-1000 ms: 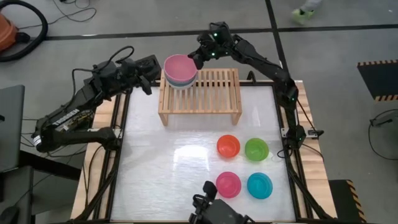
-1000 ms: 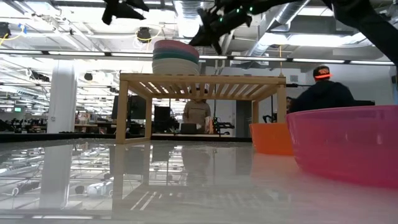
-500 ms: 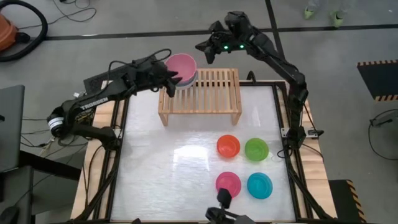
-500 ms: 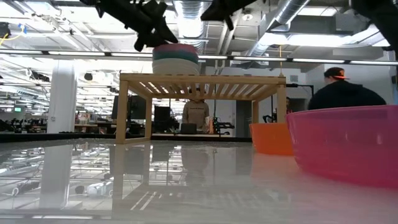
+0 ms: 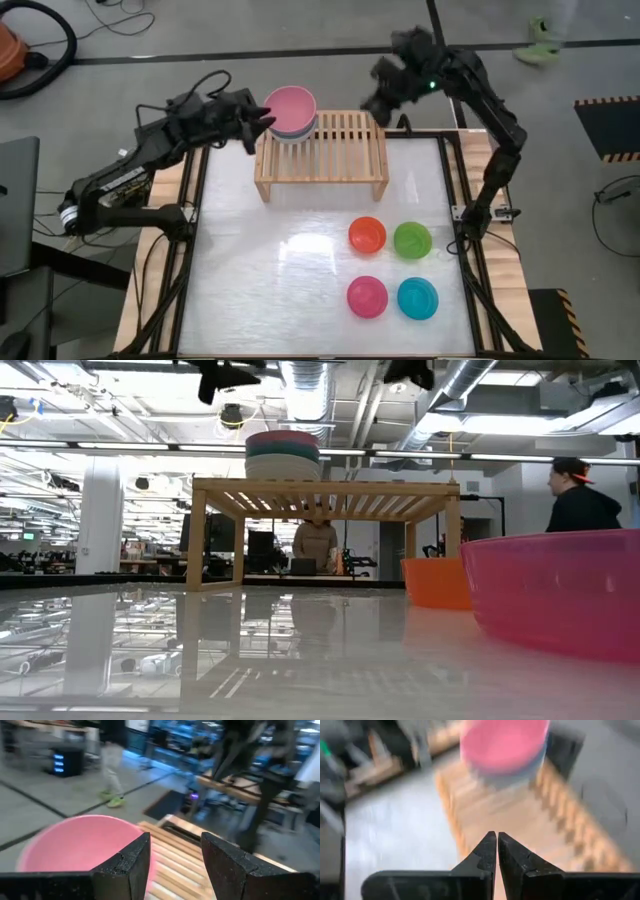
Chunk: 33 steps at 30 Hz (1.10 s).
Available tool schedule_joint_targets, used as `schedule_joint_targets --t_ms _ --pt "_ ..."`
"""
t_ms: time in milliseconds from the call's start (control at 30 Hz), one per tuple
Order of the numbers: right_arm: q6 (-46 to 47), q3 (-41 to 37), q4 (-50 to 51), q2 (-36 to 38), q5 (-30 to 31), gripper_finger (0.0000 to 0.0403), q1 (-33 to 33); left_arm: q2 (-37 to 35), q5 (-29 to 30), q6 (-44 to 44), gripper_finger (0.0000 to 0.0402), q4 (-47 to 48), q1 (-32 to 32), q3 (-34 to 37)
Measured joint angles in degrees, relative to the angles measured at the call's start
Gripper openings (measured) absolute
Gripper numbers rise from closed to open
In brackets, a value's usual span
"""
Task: Place and stack bowls onto a shelf
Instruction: Put the small orange bowl on the shelf
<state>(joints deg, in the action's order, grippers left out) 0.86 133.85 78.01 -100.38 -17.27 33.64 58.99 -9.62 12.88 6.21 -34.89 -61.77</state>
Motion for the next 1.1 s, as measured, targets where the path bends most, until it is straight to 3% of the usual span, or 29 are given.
schedule_joint_targets --t_ms 100,333,533,667,833,1100 --pt "0.49 -0.08 11.86 -0.90 4.84 0.0049 -4.64 -1.55 -5.31 0.94 0.0161 0.72 0.28 0.02" --pt "7.75 -9.46 11.92 1.85 11.56 0.0080 -18.17 -2.68 -14.04 4.07 0.0167 4.09 6.67 -0.03" --pt "17.79 -17.07 10.94 5.31 21.11 0.0087 -26.92 0.83 -4.99 -2.60 0.0167 10.78 16.92 0.00" --pt "27.07 -21.04 11.76 9.74 27.73 0.0087 -32.57 4.73 -0.45 -2.04 0.0167 10.97 22.47 0.02" --pt "37.25 -26.78 12.03 14.19 34.10 0.0087 -39.33 9.08 -0.27 1.82 0.0167 9.36 27.01 0.02" --pt "49.04 -37.06 7.17 19.14 35.96 0.0087 -47.41 10.49 -1.69 3.98 0.0167 7.75 32.84 0.02"
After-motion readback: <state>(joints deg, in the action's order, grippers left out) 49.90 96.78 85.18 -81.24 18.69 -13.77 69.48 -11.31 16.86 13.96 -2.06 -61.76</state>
